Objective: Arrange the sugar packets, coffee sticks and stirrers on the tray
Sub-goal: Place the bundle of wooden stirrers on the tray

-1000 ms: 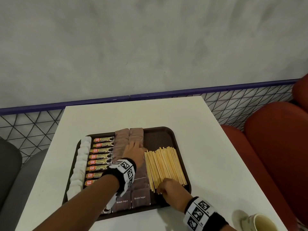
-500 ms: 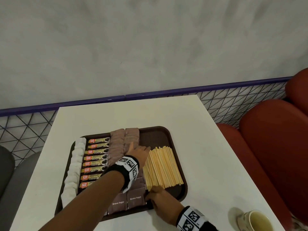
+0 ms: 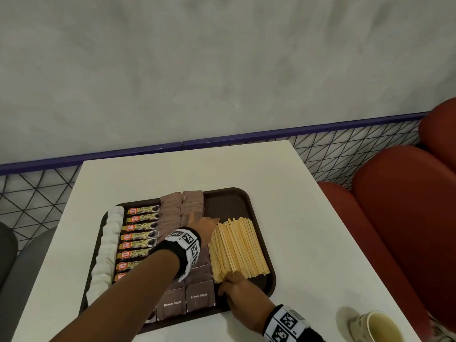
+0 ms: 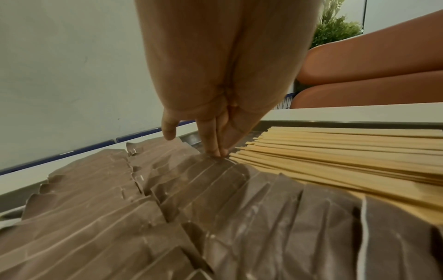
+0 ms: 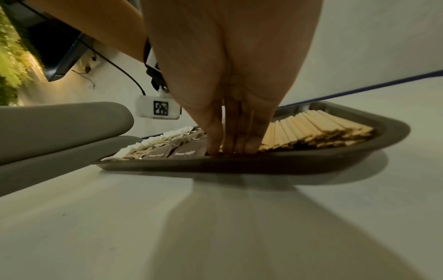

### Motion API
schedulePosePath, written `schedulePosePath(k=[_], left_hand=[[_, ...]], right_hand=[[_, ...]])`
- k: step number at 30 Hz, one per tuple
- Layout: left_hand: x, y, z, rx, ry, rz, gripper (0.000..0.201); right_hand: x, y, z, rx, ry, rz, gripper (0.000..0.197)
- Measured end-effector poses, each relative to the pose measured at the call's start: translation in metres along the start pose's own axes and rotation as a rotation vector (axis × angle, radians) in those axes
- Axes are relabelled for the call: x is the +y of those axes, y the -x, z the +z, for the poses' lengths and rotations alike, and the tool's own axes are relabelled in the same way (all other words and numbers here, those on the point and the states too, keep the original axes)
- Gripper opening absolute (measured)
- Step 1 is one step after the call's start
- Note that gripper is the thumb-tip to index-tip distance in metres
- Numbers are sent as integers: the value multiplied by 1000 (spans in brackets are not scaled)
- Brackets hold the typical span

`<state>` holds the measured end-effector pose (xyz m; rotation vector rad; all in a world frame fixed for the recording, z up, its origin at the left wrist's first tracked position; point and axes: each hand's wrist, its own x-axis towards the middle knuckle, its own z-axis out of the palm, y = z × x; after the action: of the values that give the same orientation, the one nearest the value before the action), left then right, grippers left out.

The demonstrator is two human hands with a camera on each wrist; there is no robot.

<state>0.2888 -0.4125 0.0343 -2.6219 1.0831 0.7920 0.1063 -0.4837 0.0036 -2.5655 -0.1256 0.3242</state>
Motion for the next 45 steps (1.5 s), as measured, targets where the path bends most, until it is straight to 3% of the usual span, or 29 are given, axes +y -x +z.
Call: schedulePosePath(k=[6, 10, 15, 23, 29, 39, 45], left_hand=[[3, 1, -6, 10, 13, 19, 64], [3, -4, -9, 49, 153, 70, 67], [10, -8, -5, -11, 296, 110, 66], [12, -18, -9, 26, 406, 63, 66], [17, -23, -8, -28, 466, 54, 70], [25, -23, -6, -10, 540, 74, 65], [25, -28, -10, 27, 528, 73, 67]], right_hand=[[1, -3, -1, 1, -8, -5, 34], [5, 2, -4, 19, -12, 38, 32], [11, 11, -7, -6, 77, 89, 31], [13, 9, -5, 33, 60, 66, 30], [18, 8, -4, 46, 55, 33, 30], [13, 10, -12, 35, 33, 40, 30], [19, 16, -18, 21, 134, 96, 29]])
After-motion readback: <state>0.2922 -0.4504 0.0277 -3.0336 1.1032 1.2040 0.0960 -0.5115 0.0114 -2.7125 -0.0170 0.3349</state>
